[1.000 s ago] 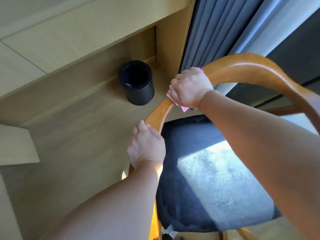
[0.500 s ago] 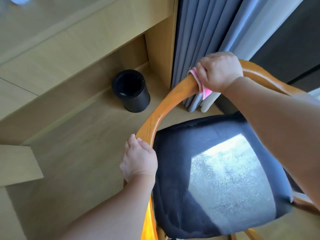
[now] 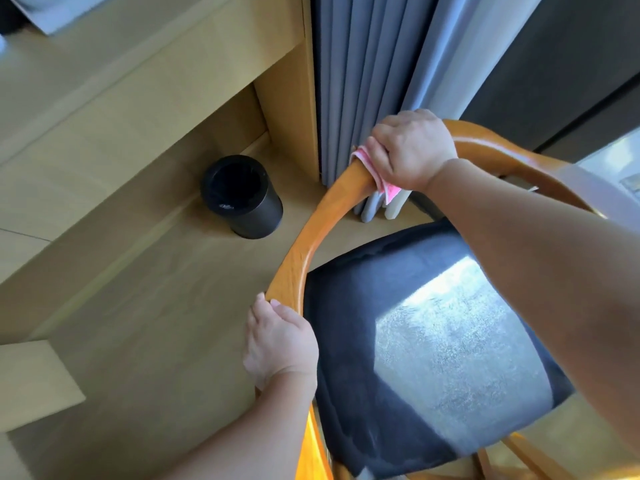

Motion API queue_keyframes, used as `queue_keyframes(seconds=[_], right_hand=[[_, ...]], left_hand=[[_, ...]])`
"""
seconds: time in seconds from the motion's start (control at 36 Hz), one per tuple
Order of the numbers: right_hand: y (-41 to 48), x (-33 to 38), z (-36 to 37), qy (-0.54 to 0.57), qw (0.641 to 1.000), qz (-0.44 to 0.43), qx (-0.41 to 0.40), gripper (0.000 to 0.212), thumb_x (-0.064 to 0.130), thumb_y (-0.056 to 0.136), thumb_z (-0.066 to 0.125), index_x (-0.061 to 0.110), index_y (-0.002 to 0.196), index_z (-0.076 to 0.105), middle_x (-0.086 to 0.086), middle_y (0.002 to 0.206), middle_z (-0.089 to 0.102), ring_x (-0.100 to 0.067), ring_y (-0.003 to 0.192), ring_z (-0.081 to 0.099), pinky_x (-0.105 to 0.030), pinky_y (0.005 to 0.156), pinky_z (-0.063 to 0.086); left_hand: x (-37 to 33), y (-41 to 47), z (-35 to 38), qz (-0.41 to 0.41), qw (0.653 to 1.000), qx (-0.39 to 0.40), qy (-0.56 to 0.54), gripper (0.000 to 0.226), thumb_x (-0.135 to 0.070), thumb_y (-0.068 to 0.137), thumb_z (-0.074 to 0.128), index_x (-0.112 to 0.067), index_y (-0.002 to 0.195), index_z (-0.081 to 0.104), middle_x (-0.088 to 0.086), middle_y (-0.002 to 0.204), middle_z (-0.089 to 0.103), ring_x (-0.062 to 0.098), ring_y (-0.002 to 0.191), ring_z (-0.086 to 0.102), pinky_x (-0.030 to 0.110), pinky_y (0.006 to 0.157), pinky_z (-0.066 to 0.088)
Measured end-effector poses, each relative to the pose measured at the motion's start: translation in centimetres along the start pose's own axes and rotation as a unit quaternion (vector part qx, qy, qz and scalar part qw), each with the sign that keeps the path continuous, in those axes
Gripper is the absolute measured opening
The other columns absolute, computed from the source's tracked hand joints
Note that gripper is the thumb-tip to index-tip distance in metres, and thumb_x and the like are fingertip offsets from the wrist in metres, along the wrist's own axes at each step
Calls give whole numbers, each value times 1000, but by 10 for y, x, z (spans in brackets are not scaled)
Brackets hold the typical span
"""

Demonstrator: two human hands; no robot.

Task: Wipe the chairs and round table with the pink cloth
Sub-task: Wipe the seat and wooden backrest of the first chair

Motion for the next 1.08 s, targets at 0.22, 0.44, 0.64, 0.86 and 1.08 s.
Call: queue_keyframes(seconds=[0.22,0.44,0.64,0.86,1.08], right_hand=[[2,-5,4,7,1000,4,-18,48,37,100,28,9,71,54,-4,65,45,-26,60,42,-40,66,41],[1,-14,3,22,996,-78,42,62,57,98,15,19,115,61,-7,95,61,-28,82,56,-37,74,39],[-3,-39,0,11,968,-205,143,59,53,98,23,22,147,30,-8,128,49,-29,106,48,-44,95,39],[-15,-63,0,54,981,-137,127,70,61,92,26,17,145,37,-13,122,53,-33,104,51,-45,93,41],[-55,-109,5,105,986,50,116,68,51,94,44,10,147,34,-20,125,50,-39,113,50,-50,101,39]], left_hand=[[-5,1,-4,15,1000,11,22,44,-30,99,25,-18,138,41,5,138,49,31,110,55,38,83,42],[-81,33,-11,291,951,94,44,59,-37,92,51,-15,143,30,5,144,40,23,128,41,34,100,38],[-179,75,-3,403,890,124,175,48,-44,93,50,-15,131,48,7,118,63,28,106,59,39,89,51],[-180,75,-3,420,872,104,228,47,-46,94,46,-10,123,52,10,112,64,30,100,62,39,84,51],[-186,75,-5,429,861,126,244,36,-45,95,45,-11,104,54,7,98,65,26,86,62,36,76,53]])
Point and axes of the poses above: each hand's wrist, its own y-axis towards the middle knuckle, its own z-axis out of the palm, x = y × z, the point moved 3 cm from there along y, towards the middle knuckle
